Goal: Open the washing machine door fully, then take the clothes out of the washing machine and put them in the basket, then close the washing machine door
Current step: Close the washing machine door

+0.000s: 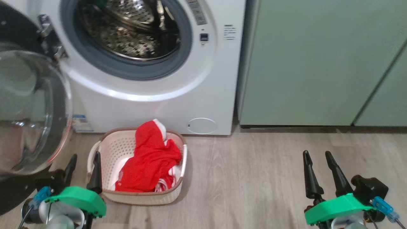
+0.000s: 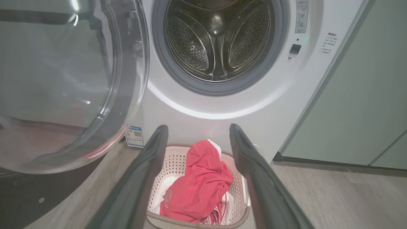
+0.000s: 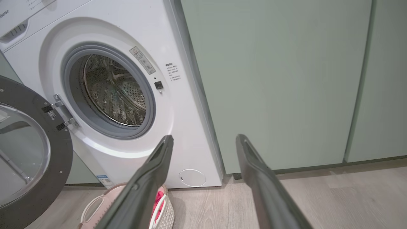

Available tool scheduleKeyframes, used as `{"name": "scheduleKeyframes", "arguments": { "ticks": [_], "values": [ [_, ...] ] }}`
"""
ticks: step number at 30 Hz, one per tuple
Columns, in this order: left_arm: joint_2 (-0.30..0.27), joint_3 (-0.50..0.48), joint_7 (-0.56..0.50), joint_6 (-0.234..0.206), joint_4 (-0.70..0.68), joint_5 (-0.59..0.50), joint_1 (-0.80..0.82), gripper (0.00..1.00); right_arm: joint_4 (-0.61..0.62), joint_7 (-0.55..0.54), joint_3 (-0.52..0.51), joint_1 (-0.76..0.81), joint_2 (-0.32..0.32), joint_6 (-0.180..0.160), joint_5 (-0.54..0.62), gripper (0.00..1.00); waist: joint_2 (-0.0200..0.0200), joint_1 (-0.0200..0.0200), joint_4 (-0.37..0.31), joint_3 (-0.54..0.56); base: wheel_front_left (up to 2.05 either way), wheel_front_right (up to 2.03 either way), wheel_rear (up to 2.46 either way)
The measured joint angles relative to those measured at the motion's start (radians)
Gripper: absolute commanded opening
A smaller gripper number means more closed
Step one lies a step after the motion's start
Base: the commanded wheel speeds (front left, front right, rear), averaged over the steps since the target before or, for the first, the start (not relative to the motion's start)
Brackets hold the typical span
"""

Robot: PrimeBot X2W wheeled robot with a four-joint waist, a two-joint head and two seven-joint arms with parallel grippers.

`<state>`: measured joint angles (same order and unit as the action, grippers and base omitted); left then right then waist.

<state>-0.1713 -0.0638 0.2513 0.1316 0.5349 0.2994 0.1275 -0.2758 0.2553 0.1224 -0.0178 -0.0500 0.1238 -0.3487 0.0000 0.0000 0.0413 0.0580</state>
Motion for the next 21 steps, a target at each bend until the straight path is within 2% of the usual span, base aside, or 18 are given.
{"name": "scheduleKeyframes", "arguments": {
  "ticks": [7, 21],
  "values": [
    [0.020, -0.014, 0.000, -0.001, 0.009, -0.026, 0.013, 1.00, 0.001, 0.000, 0.002, 0.000, 0.000, 0.000, -0.005, 1.00, 0.0000, 0.0000, 0.086, -0.005, 0.00, 0.00, 0.00],
    [0.018, -0.054, 0.000, -0.011, 0.026, -0.044, 0.044, 1.00, 0.001, 0.000, 0.009, -0.003, 0.001, 0.000, -0.014, 1.00, 0.0000, 0.0000, 0.335, -0.009, 0.00, 0.00, 0.00]
  ]
}}
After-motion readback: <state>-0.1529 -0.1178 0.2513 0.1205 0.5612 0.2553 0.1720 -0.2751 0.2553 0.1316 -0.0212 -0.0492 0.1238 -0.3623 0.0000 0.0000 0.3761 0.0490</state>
